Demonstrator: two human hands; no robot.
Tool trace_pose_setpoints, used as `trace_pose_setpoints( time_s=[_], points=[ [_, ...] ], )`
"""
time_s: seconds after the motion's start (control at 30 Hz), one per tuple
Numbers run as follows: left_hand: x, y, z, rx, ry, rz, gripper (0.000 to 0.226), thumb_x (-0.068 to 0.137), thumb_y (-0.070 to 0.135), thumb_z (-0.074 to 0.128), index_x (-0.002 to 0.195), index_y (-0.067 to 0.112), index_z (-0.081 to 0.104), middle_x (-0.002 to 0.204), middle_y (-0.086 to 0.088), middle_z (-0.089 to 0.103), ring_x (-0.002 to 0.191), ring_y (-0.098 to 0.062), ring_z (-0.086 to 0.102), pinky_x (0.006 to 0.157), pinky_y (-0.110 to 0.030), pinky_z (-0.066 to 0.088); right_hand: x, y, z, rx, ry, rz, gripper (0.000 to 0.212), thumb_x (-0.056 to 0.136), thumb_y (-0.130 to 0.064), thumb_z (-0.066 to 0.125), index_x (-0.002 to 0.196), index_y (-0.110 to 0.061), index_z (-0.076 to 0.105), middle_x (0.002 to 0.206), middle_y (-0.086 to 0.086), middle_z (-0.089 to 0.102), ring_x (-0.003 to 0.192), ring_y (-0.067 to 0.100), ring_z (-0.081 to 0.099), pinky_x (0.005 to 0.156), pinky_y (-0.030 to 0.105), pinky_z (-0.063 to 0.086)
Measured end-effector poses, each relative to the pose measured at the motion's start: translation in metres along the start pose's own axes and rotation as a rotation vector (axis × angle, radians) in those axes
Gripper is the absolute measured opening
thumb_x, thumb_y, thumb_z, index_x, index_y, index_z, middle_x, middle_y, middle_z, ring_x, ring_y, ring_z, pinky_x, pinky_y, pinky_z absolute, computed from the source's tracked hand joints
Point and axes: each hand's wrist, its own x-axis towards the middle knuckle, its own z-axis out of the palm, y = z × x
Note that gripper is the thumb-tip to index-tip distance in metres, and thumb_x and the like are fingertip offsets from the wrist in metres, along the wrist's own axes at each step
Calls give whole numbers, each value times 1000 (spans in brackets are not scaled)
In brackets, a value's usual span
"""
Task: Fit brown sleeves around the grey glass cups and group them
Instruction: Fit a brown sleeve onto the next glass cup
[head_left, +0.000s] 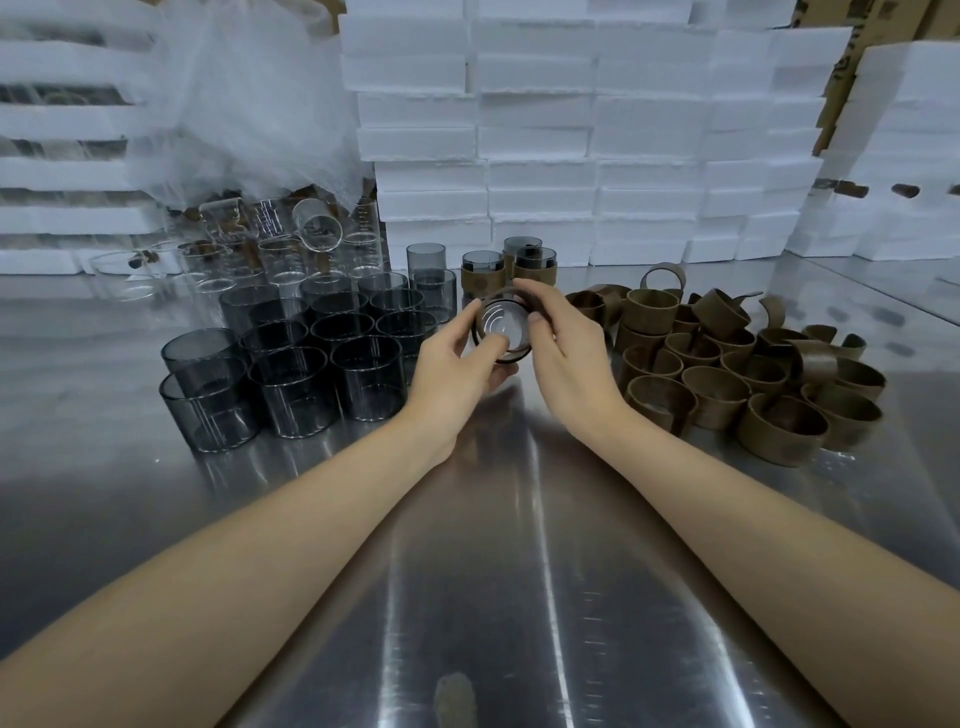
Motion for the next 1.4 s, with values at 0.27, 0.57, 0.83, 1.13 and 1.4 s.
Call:
trace_pose_setpoints(
  time_s=[0.27, 0.57, 0.83, 1.13, 1.4],
  points=[
    [2, -1, -1, 18, 23, -18, 46, 93, -3, 48, 136, 13, 56, 133, -9, 61, 116, -26, 63, 96, -43, 54, 0, -2, 4, -47, -26, -15, 41, 97, 6, 34, 132, -5, 52, 129, 7, 58, 120, 14, 52, 106, 19, 37],
    [4, -2, -2, 64, 66, 6, 52, 93, -4, 47, 141, 15, 51, 140, -4, 55, 118, -21, 61, 94, -43, 55, 1, -2, 5, -115, -22, -51, 51, 85, 16, 41, 128, -6, 57, 127, 8, 59, 120, 16, 51, 103, 13, 36],
    [1, 0, 1, 64, 75, 36, 48, 91, -6, 54, 136, 11, 55, 134, -5, 60, 109, -20, 67, 87, -37, 59, 3, -1, 0, -117, 23, -82, 46, 86, 16, 45, 123, -6, 61, 122, 7, 60, 111, 8, 51, 94, 4, 35],
    [0, 2, 0, -126, 18, -17, 36, 97, 12, 57, 133, 12, 57, 122, -10, 66, 94, -28, 73, 77, -26, 59, 6, 0, 2, 661, 0, 556, 36, 100, -45, 42, 111, -20, 65, 101, -2, 72, 98, 19, 66, 90, 39, 51],
    [3, 1, -2, -103, -113, -168, 41, 93, 39, 61, 119, 8, 56, 105, -12, 62, 61, -16, 62, 59, -22, 53, 8, 6, -6, 1044, -60, 685, 56, 95, -43, 49, 133, -2, 54, 137, 24, 52, 124, 38, 54, 113, 49, 34]
  ],
)
